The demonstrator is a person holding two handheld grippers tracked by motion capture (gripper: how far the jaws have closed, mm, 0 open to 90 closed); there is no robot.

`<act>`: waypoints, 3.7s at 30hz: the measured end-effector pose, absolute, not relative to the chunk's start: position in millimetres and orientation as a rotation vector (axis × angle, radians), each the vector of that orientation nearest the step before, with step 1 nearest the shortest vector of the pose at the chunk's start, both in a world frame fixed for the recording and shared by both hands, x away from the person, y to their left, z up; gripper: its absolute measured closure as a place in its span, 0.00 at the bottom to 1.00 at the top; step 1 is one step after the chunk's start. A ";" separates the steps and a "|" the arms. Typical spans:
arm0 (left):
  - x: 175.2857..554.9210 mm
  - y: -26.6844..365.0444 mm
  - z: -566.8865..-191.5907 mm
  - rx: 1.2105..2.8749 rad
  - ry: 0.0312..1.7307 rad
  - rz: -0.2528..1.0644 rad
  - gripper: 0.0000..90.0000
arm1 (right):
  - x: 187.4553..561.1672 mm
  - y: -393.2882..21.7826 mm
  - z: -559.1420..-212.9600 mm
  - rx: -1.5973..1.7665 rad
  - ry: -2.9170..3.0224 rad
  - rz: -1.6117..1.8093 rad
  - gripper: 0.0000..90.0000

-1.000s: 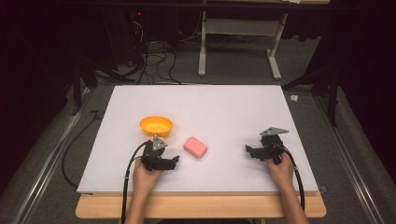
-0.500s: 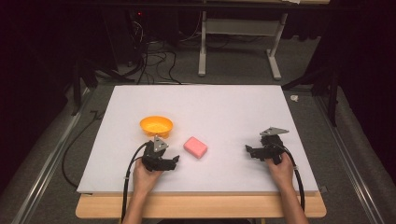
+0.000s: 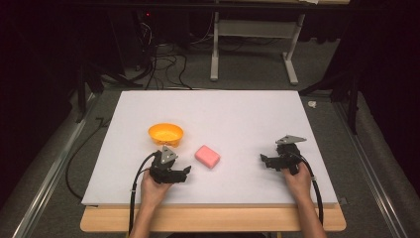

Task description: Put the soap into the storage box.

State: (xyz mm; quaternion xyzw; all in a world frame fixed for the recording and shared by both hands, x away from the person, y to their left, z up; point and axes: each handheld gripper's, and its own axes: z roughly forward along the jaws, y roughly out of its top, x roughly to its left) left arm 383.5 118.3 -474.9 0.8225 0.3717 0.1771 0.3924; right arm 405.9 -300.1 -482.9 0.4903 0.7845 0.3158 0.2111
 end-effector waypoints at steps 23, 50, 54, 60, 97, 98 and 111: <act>370.8 95.6 -463.3 2.063 0.865 0.407 0.22 | 405.8 -300.0 -482.9 1.363 2.179 0.877 0.18; 379.2 72.1 -453.6 2.070 0.833 0.412 0.18 | 405.8 -300.0 -482.9 1.363 2.179 0.878 0.18; 382.5 68.5 -451.8 2.078 0.834 0.410 0.17 | 405.8 -300.1 -482.9 1.362 2.180 0.877 0.18; 386.5 64.9 -450.1 2.067 0.840 0.409 0.17 | 405.8 -300.1 -482.9 1.363 2.180 0.877 0.18; 420.1 35.8 -465.7 2.090 0.931 0.357 0.07 | 405.7 -300.0 -482.9 1.363 2.179 0.877 0.18; 420.1 35.8 -465.7 2.090 0.931 0.357 0.07 | 405.7 -300.0 -482.9 1.363 2.179 0.877 0.18; 424.4 29.1 -476.7 2.129 0.946 0.361 0.04 | 405.7 -300.0 -482.9 1.363 2.179 0.877 0.18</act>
